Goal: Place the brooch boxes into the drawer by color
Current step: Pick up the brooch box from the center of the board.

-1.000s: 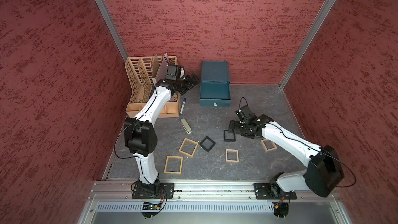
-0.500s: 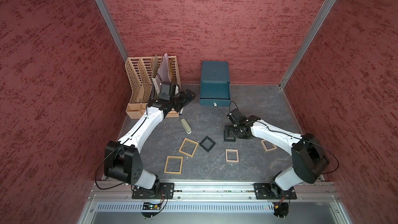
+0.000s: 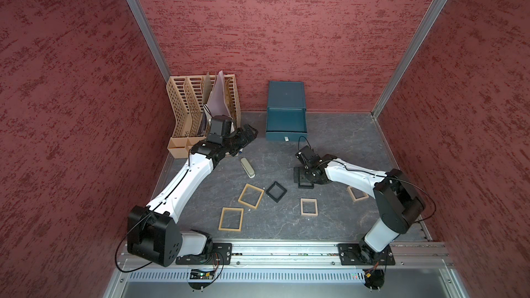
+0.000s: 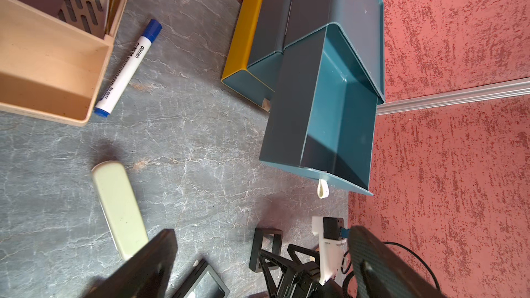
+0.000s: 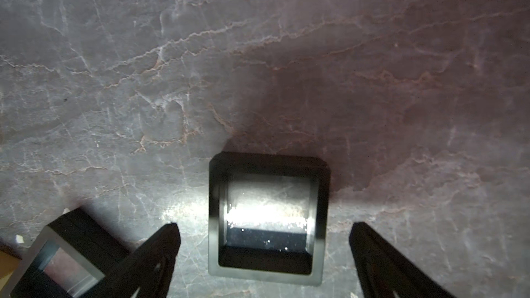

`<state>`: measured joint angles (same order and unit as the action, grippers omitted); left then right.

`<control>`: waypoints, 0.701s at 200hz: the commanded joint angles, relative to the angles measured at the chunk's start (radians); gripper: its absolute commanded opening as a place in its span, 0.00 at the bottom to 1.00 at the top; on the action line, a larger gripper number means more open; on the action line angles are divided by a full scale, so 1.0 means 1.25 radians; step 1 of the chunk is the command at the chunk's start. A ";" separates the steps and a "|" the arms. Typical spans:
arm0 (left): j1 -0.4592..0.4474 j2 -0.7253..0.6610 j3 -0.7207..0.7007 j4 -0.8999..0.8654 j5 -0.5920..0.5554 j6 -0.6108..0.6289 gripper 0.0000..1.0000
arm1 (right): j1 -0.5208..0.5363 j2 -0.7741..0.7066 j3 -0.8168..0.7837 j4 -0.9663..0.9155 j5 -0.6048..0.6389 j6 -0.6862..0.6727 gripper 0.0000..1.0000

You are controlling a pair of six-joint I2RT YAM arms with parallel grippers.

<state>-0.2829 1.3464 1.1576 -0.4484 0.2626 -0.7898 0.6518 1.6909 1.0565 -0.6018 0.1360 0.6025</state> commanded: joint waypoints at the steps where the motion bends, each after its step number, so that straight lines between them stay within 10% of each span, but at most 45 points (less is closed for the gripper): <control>1: -0.007 -0.022 -0.020 0.014 -0.012 -0.003 0.98 | 0.005 0.033 0.010 0.023 0.008 0.010 0.97; 140: 0.000 -0.029 -0.026 0.020 -0.003 0.010 0.98 | 0.027 0.069 0.004 -0.007 0.058 0.035 0.83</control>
<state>-0.2855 1.3289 1.1347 -0.4446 0.2596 -0.7921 0.6693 1.7714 1.0573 -0.5980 0.1677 0.6273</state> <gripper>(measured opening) 0.977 0.843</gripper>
